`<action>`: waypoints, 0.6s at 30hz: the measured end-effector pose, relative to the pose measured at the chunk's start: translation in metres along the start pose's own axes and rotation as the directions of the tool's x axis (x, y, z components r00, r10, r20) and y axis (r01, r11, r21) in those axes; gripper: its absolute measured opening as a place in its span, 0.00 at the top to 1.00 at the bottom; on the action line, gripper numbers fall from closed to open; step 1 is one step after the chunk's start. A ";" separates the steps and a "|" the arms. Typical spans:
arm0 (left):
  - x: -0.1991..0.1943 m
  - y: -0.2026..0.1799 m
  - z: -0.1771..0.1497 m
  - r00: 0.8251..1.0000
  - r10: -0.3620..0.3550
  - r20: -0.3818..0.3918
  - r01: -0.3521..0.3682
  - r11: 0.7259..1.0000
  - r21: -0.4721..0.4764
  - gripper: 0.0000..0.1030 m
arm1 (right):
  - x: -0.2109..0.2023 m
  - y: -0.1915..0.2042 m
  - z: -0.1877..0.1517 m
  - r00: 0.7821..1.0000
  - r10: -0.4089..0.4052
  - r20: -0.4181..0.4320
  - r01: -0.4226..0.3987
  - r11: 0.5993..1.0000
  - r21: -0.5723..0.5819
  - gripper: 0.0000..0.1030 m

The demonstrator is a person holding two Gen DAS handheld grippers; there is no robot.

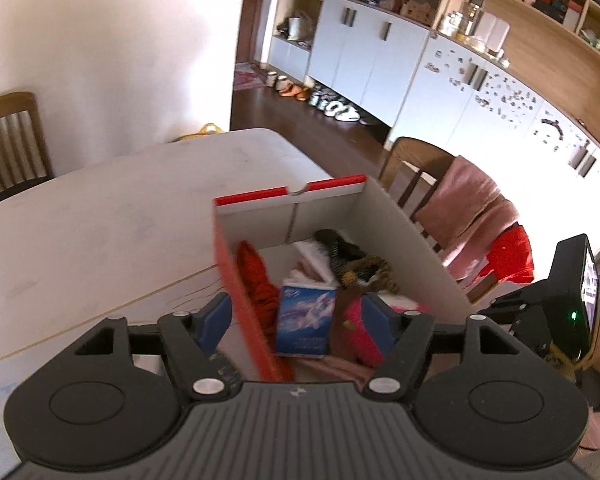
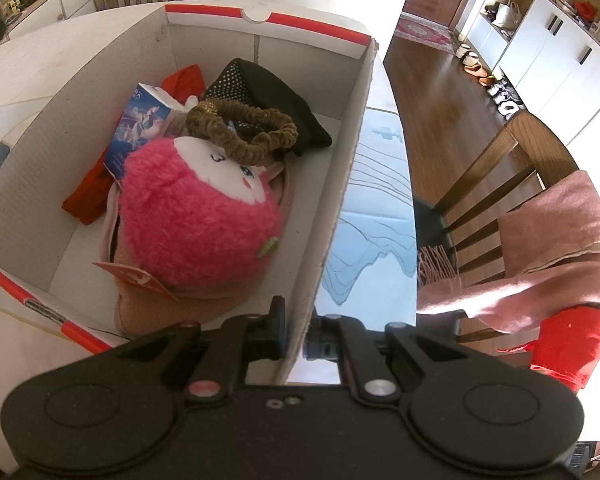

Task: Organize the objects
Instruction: 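Move the left gripper back to the table over the black USB cable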

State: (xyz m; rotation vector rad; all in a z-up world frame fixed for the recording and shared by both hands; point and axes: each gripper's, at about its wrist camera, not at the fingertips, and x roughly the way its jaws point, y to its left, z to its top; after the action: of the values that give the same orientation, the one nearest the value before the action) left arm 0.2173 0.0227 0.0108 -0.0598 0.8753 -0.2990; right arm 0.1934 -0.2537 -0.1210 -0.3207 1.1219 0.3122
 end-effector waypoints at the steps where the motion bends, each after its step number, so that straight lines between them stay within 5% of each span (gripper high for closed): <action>1: -0.004 0.003 -0.003 1.000 0.010 0.001 -0.010 1.000 -0.005 0.27 | 0.000 0.000 0.000 1.000 -0.001 0.000 0.001 1.000 -0.001 0.94; 18: -0.022 0.068 -0.090 0.985 0.146 -0.093 -0.163 0.963 -0.212 0.24 | 0.001 0.001 0.000 1.000 -0.001 -0.001 0.001 1.000 -0.006 0.93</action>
State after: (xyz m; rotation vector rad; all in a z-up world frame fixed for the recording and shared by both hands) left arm 0.1509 0.1005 -0.0426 -0.1850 0.9814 -0.0571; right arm 0.1934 -0.2524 -0.1220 -0.3269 1.1223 0.3139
